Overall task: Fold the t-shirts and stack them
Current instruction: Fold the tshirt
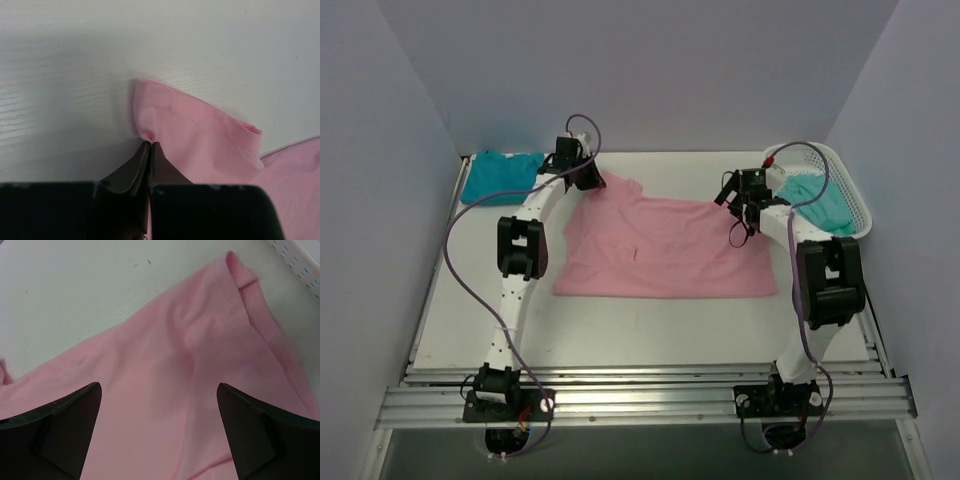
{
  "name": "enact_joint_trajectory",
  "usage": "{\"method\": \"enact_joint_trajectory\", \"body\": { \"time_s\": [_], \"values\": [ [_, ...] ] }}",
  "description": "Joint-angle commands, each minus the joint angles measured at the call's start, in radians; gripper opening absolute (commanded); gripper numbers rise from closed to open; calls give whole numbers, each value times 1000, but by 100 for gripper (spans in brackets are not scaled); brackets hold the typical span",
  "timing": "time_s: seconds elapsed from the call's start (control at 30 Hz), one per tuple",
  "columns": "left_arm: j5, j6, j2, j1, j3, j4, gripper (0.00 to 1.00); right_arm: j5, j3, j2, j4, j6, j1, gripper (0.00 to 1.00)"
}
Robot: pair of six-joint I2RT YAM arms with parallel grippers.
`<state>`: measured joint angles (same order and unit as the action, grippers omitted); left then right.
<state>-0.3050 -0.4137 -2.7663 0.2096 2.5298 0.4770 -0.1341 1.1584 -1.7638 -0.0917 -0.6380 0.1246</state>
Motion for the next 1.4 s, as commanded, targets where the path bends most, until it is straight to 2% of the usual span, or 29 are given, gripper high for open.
{"method": "enact_joint_trajectory", "body": {
  "time_s": [0.0, 0.1, 0.17, 0.37, 1.17, 1.37],
  "values": [
    [14, 27, 7, -32, -52, 69, 2, -108, 118, -88, 23, -14, -2, 95],
    [4, 19, 25, -39, -85, 38, 2, -153, 201, -160, 55, -5, 0, 95],
    [48, 6, 34, -38, -100, 43, 2, -170, 247, -192, 72, 8, -2, 95],
    [110, -14, 40, -35, -65, 107, 2, -214, 365, -275, 127, 26, 0, 95],
    [165, 58, 96, -50, -68, 199, 2, -260, 589, -470, 193, 44, 1, 95],
    [156, 61, 102, -50, -78, 195, 2, -271, 644, -528, 201, 51, -9, 90]
  ]
}}
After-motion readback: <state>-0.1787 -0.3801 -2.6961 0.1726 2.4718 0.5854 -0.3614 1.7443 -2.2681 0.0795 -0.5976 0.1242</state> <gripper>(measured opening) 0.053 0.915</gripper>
